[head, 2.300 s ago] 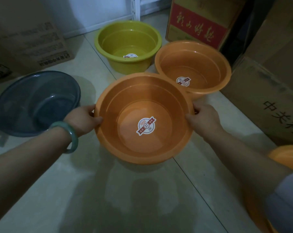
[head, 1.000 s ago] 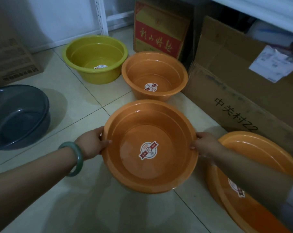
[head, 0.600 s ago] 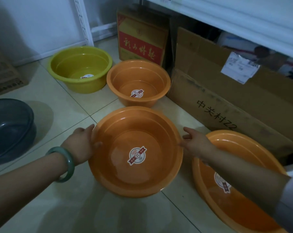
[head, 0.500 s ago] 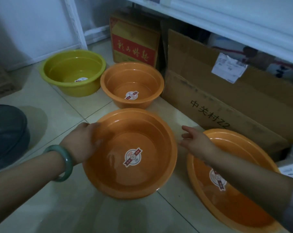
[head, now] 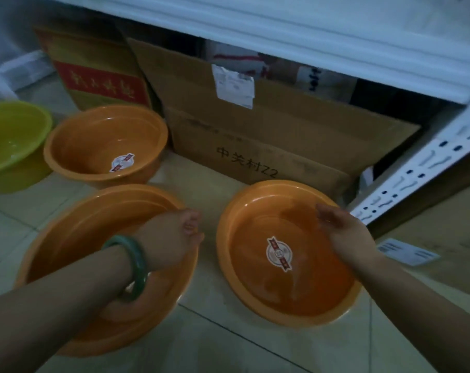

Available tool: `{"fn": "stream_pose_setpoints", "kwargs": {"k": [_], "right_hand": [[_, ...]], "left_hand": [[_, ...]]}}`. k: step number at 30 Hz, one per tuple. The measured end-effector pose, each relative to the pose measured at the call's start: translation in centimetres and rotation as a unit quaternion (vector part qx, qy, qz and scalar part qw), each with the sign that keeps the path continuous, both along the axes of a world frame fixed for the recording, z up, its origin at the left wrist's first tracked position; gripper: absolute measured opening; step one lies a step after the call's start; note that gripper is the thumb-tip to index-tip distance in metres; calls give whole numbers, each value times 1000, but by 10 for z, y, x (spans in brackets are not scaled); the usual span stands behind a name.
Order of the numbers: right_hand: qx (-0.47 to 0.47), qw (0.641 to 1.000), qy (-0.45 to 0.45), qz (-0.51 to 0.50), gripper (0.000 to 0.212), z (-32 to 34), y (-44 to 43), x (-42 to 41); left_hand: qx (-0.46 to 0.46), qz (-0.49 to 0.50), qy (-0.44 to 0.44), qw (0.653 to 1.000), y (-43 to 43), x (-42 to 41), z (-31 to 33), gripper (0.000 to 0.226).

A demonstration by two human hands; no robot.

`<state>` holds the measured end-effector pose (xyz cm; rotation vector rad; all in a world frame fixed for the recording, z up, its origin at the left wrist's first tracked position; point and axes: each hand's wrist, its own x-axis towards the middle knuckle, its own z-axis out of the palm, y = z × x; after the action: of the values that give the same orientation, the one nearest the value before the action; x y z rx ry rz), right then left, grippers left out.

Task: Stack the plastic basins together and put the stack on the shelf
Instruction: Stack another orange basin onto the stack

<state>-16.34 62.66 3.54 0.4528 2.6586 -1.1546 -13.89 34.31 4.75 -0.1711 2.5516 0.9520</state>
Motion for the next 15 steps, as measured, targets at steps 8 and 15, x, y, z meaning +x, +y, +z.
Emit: {"fn": "stream_pose_setpoints", "kwargs": {"k": [8,15], "right_hand": [[-3,995,-21,-98,38,-19,52,4],[28,988,-99,-112,34,-36,71,2]], "left_hand": [[-66,-34,-47,996,55,-10,-17,36],[0,17,-100,995,51,-19,-37,21]]}}
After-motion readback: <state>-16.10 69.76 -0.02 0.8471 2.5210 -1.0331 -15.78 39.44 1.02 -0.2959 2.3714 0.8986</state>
